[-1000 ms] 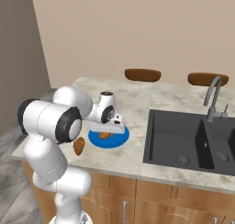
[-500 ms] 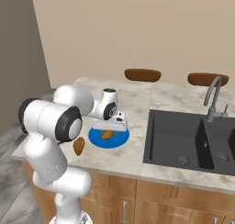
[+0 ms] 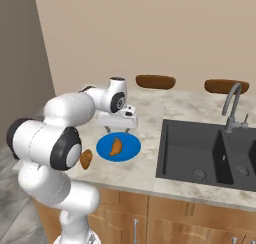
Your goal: Place the pastries on the plates.
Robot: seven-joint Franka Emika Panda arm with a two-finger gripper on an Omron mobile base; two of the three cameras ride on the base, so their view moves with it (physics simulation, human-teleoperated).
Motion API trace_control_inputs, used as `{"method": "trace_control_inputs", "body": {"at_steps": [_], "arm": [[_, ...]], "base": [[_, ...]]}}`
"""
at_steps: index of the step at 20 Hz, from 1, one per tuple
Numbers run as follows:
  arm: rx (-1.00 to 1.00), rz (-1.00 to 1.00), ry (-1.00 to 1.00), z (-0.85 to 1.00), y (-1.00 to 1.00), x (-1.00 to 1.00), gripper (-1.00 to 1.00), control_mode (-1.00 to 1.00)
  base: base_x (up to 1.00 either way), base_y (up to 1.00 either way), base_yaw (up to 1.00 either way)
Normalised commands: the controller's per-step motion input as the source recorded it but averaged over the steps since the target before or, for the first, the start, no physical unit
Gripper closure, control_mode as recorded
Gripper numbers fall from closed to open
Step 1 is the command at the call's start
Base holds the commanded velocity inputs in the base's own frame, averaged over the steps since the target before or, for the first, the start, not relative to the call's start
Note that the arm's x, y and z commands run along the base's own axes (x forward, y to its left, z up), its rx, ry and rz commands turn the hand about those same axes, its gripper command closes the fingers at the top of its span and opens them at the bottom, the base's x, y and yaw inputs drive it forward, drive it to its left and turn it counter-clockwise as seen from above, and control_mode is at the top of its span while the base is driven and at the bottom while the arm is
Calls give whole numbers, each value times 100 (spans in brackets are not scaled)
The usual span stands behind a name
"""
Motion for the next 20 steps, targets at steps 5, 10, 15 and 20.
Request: {"method": "trace_control_inputs", "body": {"at_steps": [5, 10, 15, 20], "arm": [[13, -13, 21, 6, 17, -100, -100, -100], [6, -9, 2, -26, 62, -85, -100, -100], [-13, 0, -13, 13, 74, -11, -100, -100], [-14, 3, -1, -6, 44, 5, -100, -100]], "base": [[0, 0, 0], [0, 0, 0], [0, 0, 0], [0, 0, 0]]}}
